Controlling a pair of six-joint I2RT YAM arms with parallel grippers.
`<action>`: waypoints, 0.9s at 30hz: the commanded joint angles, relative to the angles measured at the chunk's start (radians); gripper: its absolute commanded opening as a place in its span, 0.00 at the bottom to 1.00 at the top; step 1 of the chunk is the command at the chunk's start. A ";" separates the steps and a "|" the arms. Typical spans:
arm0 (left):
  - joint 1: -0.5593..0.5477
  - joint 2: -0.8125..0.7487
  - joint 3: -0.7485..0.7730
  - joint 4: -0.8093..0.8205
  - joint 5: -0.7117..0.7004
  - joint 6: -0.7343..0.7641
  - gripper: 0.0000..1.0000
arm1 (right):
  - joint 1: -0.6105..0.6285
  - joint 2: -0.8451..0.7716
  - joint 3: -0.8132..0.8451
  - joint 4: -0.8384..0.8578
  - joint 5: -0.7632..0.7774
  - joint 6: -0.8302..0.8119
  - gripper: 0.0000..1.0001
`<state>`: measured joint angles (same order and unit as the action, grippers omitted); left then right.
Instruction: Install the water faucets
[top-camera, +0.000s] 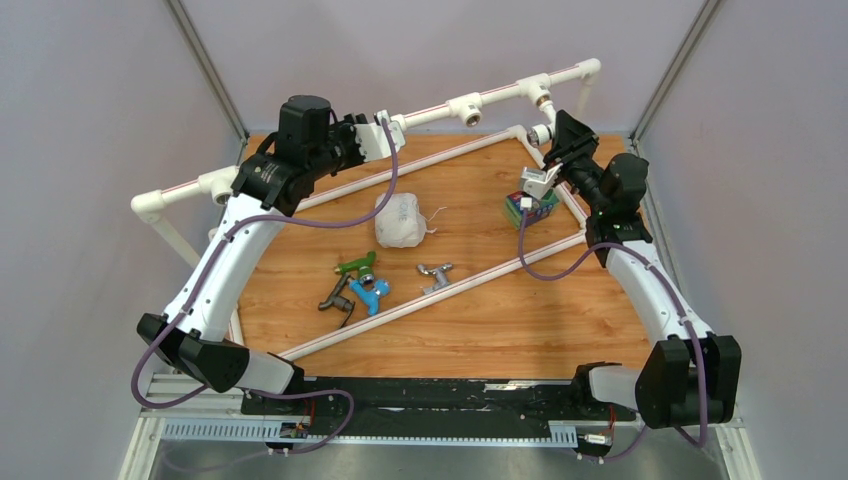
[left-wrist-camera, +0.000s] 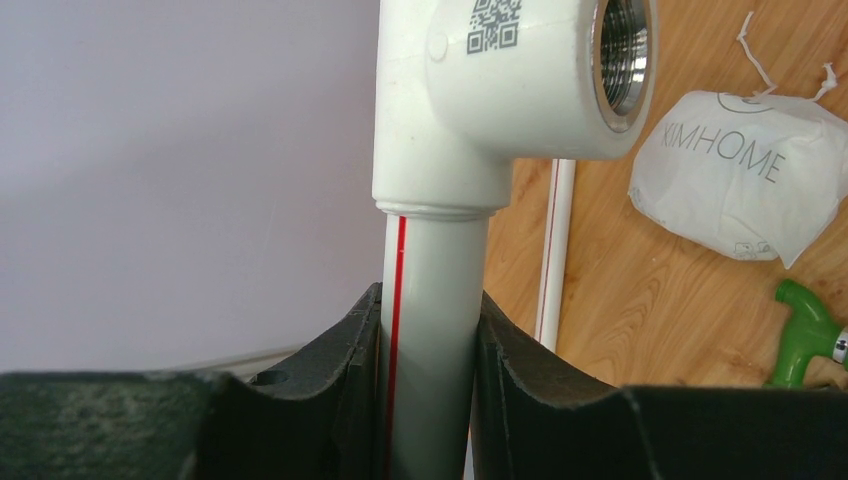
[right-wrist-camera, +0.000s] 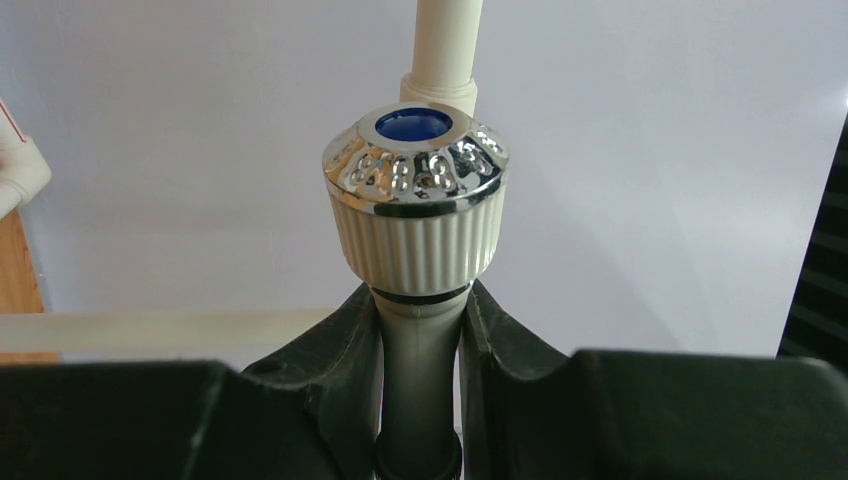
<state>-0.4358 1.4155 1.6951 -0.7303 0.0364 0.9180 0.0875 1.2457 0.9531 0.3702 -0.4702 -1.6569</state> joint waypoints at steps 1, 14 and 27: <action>0.003 -0.020 -0.035 -0.063 0.074 -0.134 0.00 | 0.000 0.003 0.056 -0.031 0.021 0.054 0.00; 0.005 -0.039 -0.037 -0.064 0.109 -0.142 0.00 | 0.000 0.070 0.032 0.104 -0.045 0.412 0.00; 0.005 -0.049 -0.041 -0.064 0.141 -0.148 0.00 | -0.012 0.106 0.015 0.331 -0.148 1.012 0.00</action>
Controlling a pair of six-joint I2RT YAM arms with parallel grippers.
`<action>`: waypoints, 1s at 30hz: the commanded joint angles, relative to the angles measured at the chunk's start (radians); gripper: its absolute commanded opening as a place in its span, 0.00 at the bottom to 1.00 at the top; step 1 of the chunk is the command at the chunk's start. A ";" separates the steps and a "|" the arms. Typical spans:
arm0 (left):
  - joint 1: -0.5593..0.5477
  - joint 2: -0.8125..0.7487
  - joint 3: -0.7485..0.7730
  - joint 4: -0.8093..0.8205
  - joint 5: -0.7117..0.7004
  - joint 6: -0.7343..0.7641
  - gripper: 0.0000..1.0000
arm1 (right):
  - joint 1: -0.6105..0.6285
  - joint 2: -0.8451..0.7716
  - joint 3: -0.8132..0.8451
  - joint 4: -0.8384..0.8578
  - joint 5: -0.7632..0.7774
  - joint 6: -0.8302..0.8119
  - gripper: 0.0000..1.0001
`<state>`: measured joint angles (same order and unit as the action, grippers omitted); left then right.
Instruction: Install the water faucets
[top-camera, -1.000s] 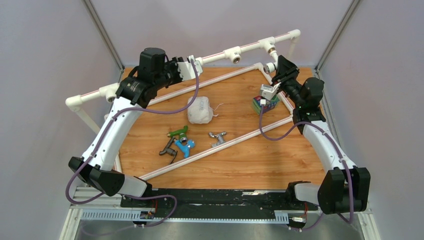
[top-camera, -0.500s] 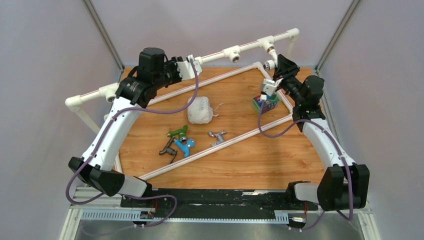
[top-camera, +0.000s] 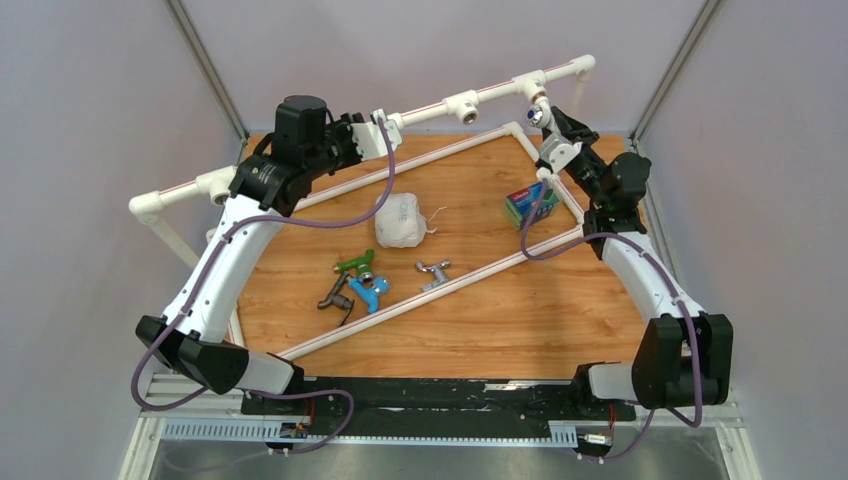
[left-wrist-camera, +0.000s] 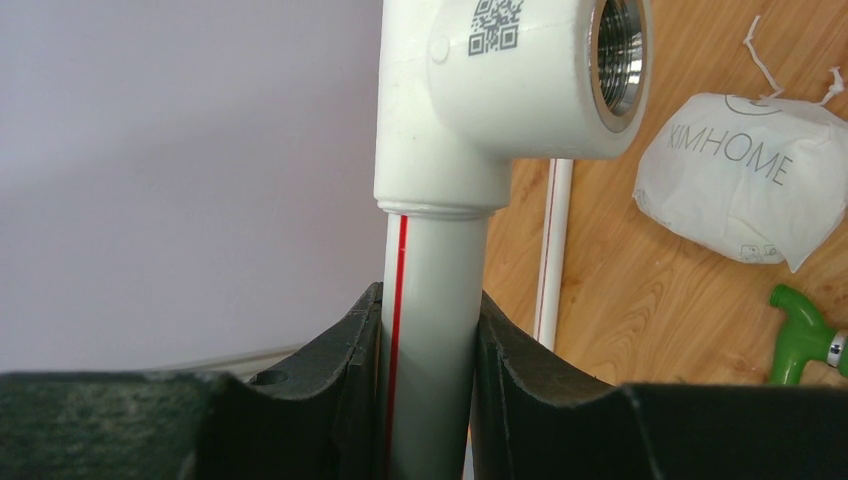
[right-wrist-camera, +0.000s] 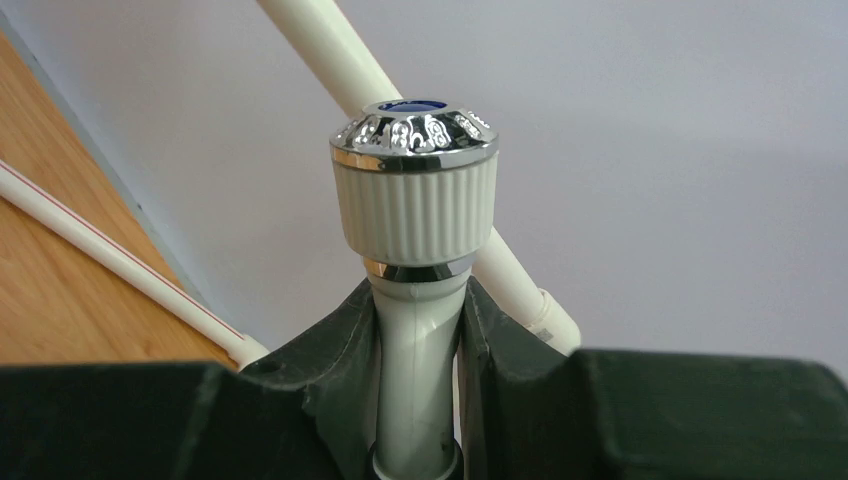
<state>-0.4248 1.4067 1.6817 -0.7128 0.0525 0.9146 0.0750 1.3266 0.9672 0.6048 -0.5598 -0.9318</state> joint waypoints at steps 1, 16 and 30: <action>-0.006 -0.040 -0.031 -0.077 0.124 -0.145 0.00 | 0.000 0.028 -0.005 0.124 -0.058 0.333 0.00; -0.006 -0.046 -0.034 -0.063 0.145 -0.157 0.00 | -0.017 0.072 -0.119 0.435 0.044 0.898 0.00; -0.006 -0.090 -0.066 -0.063 0.208 -0.187 0.00 | -0.023 -0.134 -0.206 0.270 0.023 0.846 0.00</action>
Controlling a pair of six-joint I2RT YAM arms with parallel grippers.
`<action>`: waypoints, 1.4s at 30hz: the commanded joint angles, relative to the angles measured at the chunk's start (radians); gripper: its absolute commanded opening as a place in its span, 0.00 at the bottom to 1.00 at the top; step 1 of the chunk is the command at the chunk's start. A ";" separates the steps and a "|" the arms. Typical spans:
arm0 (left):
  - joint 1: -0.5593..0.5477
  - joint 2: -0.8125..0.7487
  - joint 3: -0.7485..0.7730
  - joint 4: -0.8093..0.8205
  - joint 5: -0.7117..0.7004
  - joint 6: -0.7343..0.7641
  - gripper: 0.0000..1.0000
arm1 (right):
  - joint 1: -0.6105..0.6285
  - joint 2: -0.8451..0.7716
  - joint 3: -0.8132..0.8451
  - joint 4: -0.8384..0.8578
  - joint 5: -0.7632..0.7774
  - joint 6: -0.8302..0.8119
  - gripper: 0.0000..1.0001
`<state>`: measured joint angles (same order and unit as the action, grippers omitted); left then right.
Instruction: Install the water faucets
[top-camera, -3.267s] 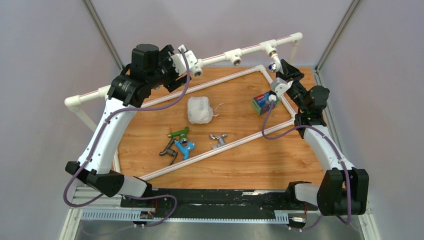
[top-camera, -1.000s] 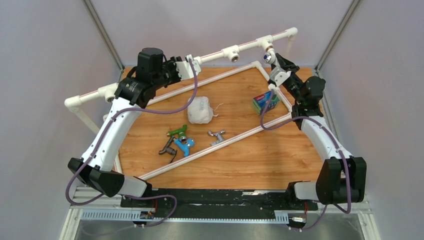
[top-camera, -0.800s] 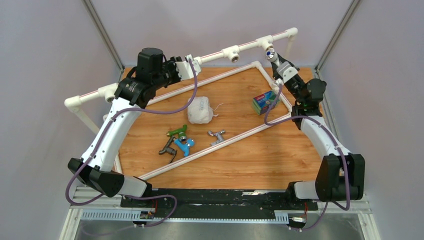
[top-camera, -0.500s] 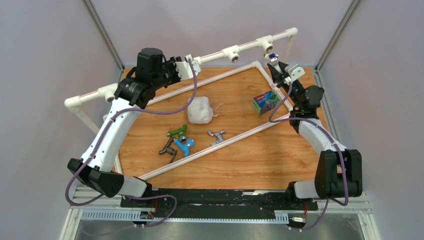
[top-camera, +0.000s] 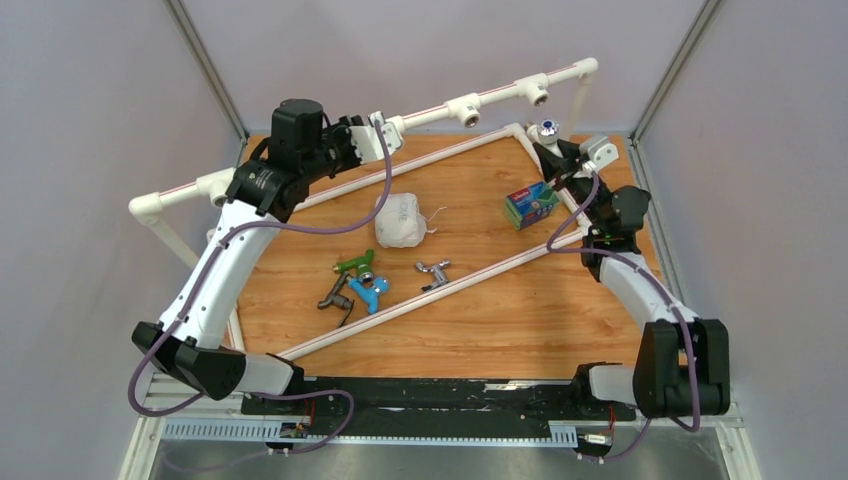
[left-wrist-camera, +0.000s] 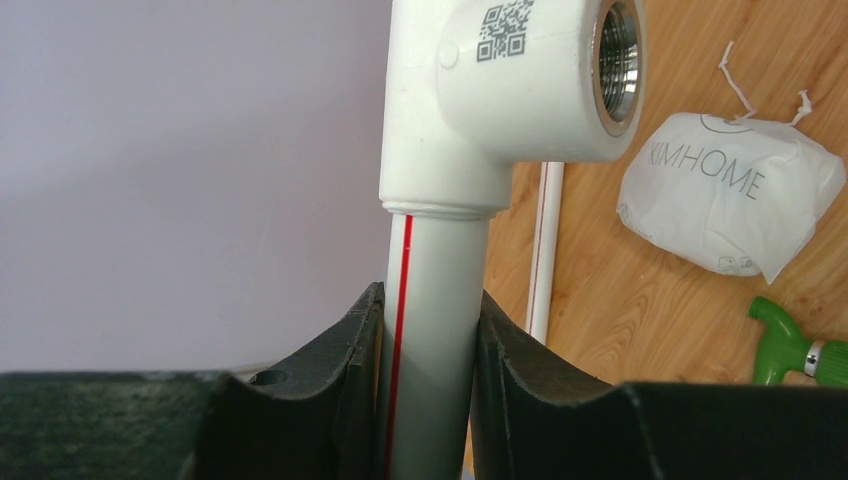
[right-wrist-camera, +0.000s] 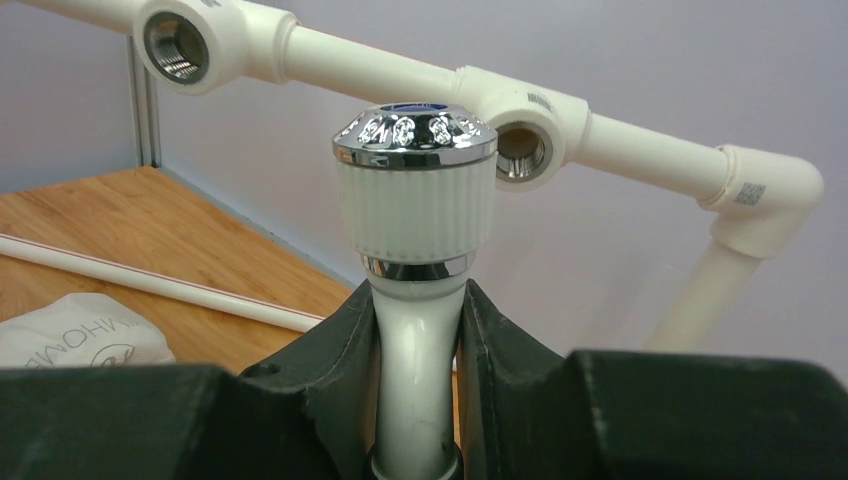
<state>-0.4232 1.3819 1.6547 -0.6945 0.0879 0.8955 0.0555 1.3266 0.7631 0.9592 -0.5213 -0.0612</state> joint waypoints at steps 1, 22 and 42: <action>-0.008 -0.070 -0.045 -0.085 0.180 -0.168 0.00 | -0.003 -0.165 -0.010 -0.123 -0.016 -0.049 0.00; -0.008 -0.142 -0.064 -0.043 0.181 -0.239 0.38 | -0.002 -0.558 -0.111 -0.496 0.020 -0.626 0.00; -0.041 -0.008 0.298 -0.076 0.213 -0.584 0.73 | 0.032 -0.540 -0.133 -0.432 0.156 -1.348 0.00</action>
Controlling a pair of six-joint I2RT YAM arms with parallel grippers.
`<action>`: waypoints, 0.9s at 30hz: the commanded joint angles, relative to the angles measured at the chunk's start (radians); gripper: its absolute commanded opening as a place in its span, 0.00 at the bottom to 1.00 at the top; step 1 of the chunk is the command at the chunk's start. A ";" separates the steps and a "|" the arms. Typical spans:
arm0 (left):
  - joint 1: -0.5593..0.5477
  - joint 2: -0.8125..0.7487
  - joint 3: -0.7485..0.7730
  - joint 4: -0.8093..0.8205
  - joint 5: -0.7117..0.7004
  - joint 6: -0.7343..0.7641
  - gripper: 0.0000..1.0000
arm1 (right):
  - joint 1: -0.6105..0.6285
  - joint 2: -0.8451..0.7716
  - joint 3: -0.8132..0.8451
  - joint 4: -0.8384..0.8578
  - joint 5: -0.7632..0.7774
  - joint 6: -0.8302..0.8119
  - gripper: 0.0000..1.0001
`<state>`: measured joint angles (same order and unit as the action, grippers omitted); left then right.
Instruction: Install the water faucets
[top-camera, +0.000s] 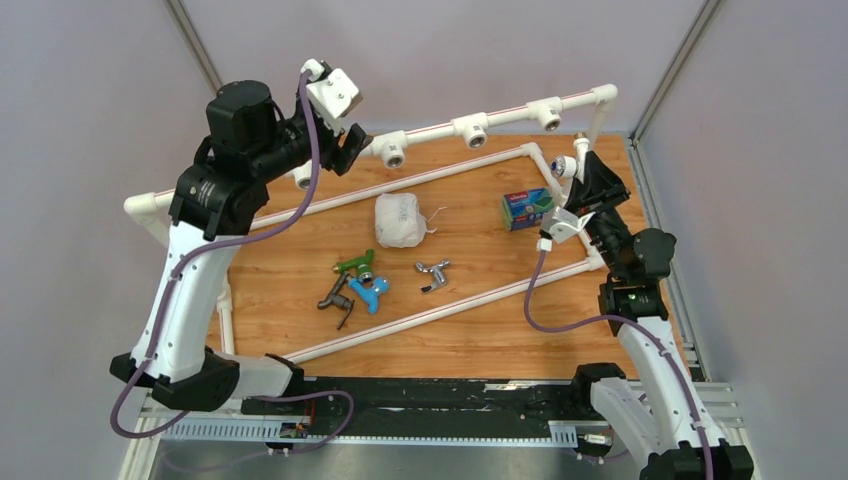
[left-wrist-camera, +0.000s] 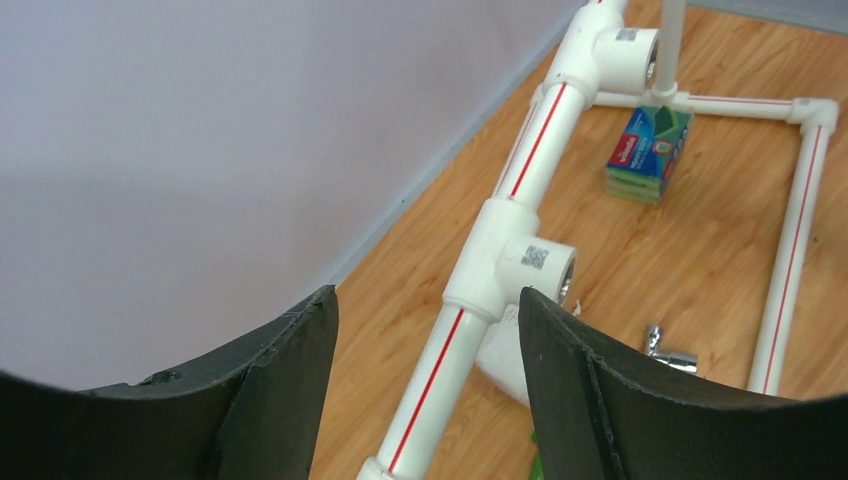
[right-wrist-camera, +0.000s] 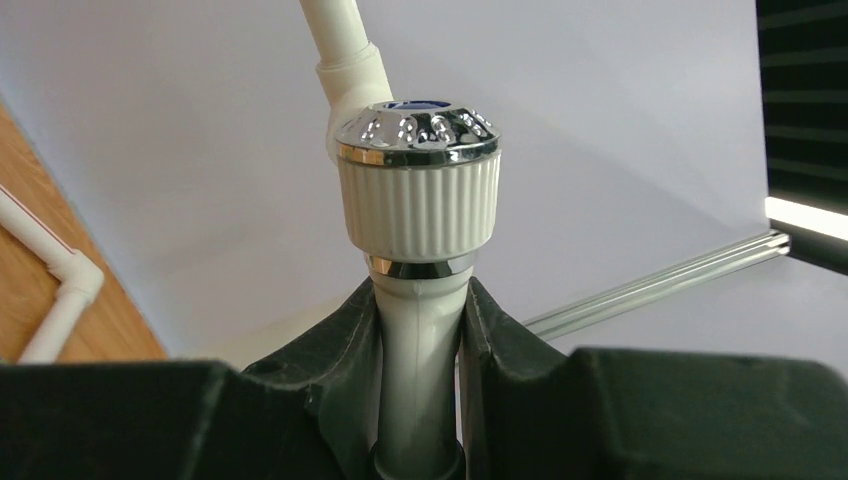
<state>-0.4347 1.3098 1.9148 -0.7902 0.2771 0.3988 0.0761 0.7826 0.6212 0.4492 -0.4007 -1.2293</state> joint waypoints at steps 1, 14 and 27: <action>-0.039 0.078 0.053 0.023 0.013 -0.074 0.73 | 0.011 0.013 0.012 0.080 0.036 -0.208 0.00; -0.141 0.355 0.305 -0.095 -0.010 0.161 0.74 | 0.016 0.110 0.045 0.157 -0.015 -0.253 0.00; -0.191 0.417 0.263 -0.145 -0.058 0.293 0.71 | 0.019 0.175 0.075 0.157 -0.058 -0.274 0.00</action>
<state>-0.6235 1.7248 2.1715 -0.9165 0.2180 0.6407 0.0906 0.9474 0.6327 0.5449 -0.4313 -1.4712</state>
